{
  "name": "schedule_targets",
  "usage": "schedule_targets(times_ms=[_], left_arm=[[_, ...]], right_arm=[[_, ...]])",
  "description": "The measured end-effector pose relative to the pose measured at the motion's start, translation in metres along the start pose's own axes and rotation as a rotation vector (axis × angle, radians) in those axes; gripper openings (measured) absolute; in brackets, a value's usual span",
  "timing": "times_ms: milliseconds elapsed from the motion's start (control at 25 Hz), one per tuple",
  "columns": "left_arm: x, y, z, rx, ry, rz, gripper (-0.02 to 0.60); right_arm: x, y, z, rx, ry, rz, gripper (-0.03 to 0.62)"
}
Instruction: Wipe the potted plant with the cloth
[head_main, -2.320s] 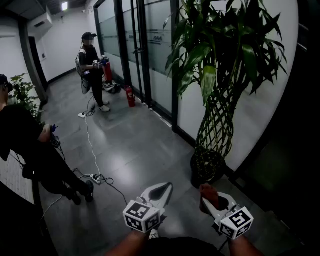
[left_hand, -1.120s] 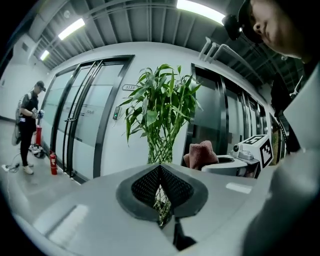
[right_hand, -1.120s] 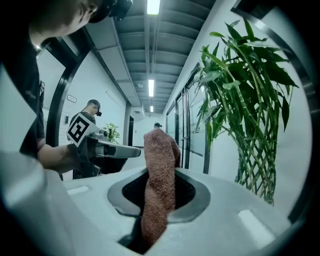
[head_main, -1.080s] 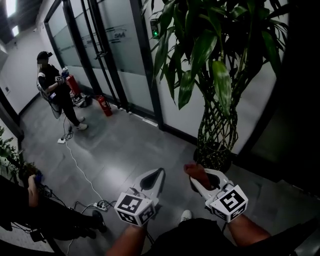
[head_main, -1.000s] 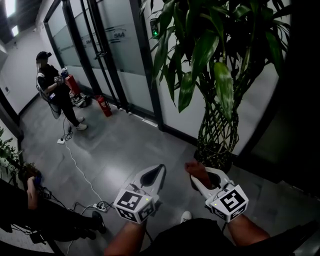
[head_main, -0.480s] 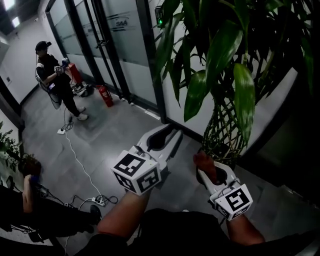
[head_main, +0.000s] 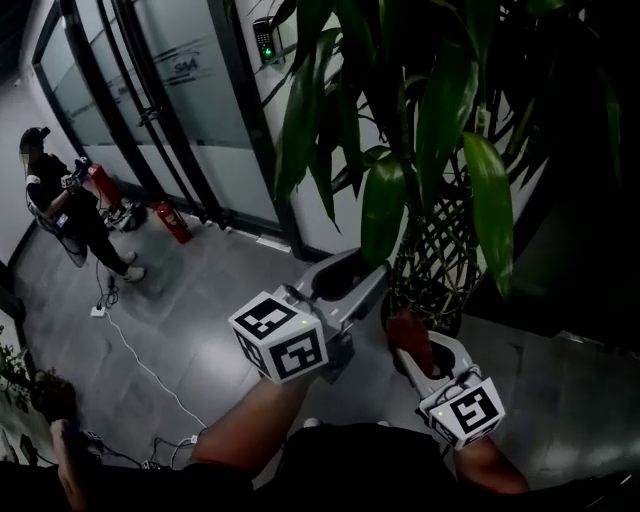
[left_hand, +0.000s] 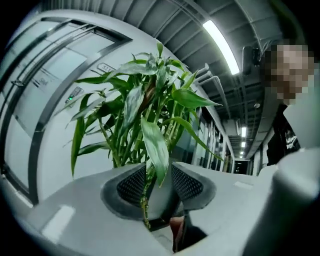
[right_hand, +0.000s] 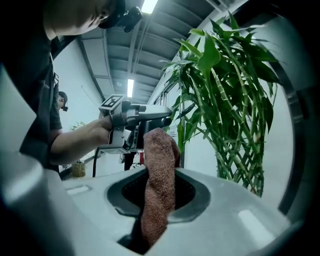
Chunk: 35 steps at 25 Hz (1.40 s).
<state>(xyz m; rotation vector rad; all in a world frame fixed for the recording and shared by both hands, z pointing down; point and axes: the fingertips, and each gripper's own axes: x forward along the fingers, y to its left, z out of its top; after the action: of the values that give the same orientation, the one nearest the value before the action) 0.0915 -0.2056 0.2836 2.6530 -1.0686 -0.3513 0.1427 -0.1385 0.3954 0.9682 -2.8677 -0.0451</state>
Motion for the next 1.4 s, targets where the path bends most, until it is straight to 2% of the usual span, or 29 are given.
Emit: schedule_targets(times_ms=[40,240,440,560,640,720,840,1000,1200,1400], left_arm=[[0.003,-0.002,-0.002,-0.001,0.017,-0.032,0.162],[0.004,-0.002,0.0,0.023,0.027,-0.119,0.02],[-0.002,0.011,-0.007,0.093,0.082,-0.147,0.018],[-0.006,0.031,-0.014,0.154,0.117,-0.108,0.017],[-0.009,0.043,-0.019,0.184,0.134,-0.088,0.017],[-0.011,0.048,-0.021,0.192,0.144,-0.094,0.017],[-0.011,0.052,-0.018,0.209,0.151,-0.11,0.017],[-0.014,0.053,-0.022,0.206,0.162,-0.135,0.017],[-0.018,0.058,-0.027,0.194,0.164,-0.135,0.017],[-0.02,0.062,-0.026,0.174,0.163,-0.138,0.017]], right_arm=[[0.001,0.001,0.0,0.0,-0.002,-0.022,0.066],[0.005,0.006,0.001,-0.004,0.001,-0.114,0.066],[0.011,0.015,0.002,-0.013,0.002,-0.197,0.066],[0.02,0.016,0.009,-0.055,0.014,-0.227,0.066],[0.031,0.018,0.019,-0.12,0.011,-0.224,0.066],[0.042,0.016,0.033,-0.21,0.015,-0.238,0.066],[0.058,-0.001,0.061,-0.353,0.041,-0.31,0.066],[0.078,-0.028,0.106,-0.487,0.014,-0.386,0.066],[0.091,-0.054,0.154,-0.567,-0.043,-0.487,0.066],[0.104,-0.076,0.173,-0.623,-0.037,-0.555,0.066]])
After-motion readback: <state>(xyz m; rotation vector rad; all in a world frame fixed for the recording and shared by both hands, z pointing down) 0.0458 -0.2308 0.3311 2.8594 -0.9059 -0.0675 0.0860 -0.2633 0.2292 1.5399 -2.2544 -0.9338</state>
